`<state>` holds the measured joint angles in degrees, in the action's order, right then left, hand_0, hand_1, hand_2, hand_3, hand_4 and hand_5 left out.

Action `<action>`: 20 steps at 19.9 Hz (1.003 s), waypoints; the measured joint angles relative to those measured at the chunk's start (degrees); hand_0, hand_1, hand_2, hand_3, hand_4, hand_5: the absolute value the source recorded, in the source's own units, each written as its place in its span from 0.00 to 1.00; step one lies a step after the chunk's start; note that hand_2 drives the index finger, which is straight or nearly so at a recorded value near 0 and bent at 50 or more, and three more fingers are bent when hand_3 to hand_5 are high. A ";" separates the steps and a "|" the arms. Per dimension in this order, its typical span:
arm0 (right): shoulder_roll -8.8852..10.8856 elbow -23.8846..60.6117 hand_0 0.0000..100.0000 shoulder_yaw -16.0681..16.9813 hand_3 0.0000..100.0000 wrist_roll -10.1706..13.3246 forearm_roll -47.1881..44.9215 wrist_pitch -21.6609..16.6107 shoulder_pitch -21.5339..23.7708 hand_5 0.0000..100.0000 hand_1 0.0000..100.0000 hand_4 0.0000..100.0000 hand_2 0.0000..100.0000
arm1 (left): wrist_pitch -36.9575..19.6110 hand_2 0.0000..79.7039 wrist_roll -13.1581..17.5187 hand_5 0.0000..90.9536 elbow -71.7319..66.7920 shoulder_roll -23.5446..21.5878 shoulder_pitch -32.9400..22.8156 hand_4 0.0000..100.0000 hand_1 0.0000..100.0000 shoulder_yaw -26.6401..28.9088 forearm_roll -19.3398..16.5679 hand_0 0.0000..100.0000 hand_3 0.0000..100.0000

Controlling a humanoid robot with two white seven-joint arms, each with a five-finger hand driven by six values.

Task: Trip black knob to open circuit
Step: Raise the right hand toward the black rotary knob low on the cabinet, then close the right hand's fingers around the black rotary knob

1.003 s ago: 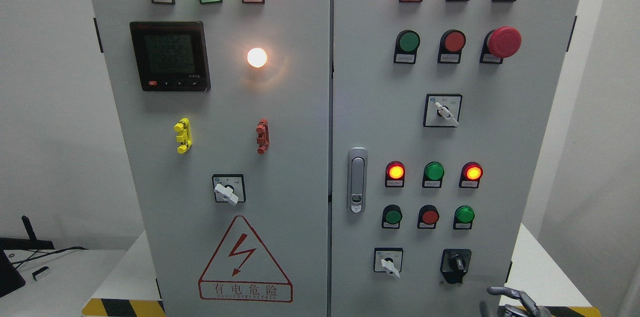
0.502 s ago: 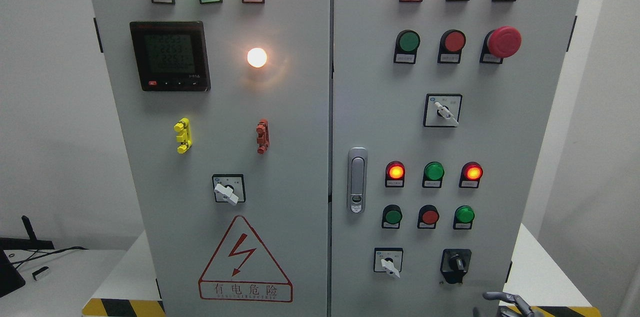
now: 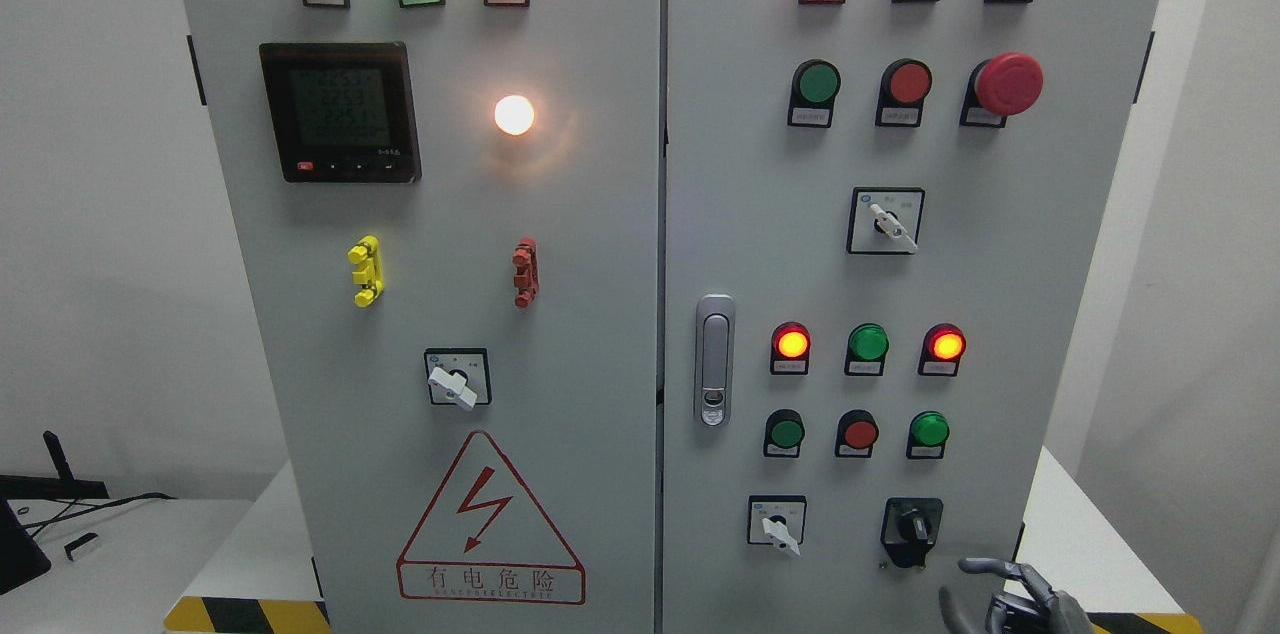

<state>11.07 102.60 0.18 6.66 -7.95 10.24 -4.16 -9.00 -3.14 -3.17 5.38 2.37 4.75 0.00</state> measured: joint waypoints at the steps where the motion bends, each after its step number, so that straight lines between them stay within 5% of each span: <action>1: -0.02 -0.21 0.28 -0.03 1.00 0.20 0.01 0.00 -0.16 0.96 0.71 1.00 0.41 | 0.00 0.00 0.00 0.00 0.00 0.00 0.00 0.00 0.39 0.00 0.00 0.12 0.00; 20: -0.20 -4.39 0.29 -2.74 1.00 2.51 0.00 0.09 -3.48 0.96 0.68 1.00 0.41 | 0.00 0.00 0.00 0.00 0.00 0.00 0.00 0.00 0.39 0.00 0.00 0.12 0.00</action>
<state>10.87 98.21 -2.56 9.16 -7.95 10.33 -7.65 -9.00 -3.14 -3.16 5.38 2.37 4.75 0.00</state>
